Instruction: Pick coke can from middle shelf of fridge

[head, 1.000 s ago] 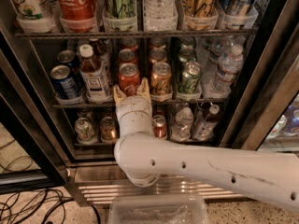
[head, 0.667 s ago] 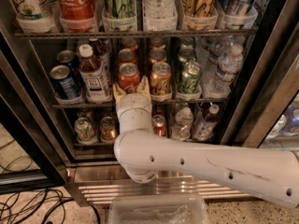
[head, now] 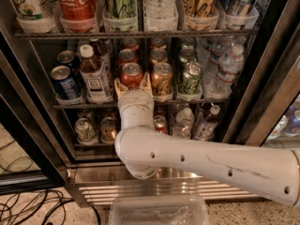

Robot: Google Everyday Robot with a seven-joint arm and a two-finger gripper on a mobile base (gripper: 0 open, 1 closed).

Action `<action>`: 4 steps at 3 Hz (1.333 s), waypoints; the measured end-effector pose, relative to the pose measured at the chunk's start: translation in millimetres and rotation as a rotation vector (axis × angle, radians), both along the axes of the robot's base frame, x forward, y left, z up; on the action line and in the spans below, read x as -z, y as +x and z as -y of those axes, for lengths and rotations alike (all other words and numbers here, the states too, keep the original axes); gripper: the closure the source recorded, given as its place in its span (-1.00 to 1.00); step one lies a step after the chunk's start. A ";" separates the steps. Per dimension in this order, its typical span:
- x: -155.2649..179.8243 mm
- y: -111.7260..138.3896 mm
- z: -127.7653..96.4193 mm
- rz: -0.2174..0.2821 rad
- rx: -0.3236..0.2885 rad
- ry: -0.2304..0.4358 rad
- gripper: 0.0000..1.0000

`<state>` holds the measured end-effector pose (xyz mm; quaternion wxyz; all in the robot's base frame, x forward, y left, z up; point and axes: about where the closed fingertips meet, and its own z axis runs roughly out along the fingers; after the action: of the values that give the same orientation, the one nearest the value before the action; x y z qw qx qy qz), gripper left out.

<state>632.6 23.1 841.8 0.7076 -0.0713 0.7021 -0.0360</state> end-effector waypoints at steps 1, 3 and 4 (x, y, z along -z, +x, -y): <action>0.7 2.0 1.3 -0.003 0.002 0.007 0.14; 3.0 7.7 2.3 -0.023 -0.009 0.039 1.00; 3.0 7.6 2.3 -0.023 -0.009 0.039 1.00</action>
Offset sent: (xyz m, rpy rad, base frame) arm 0.0077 -0.0039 -0.0039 0.0383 0.0194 -0.0007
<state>640.3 20.8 838.8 0.7008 -0.0611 0.7105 -0.0184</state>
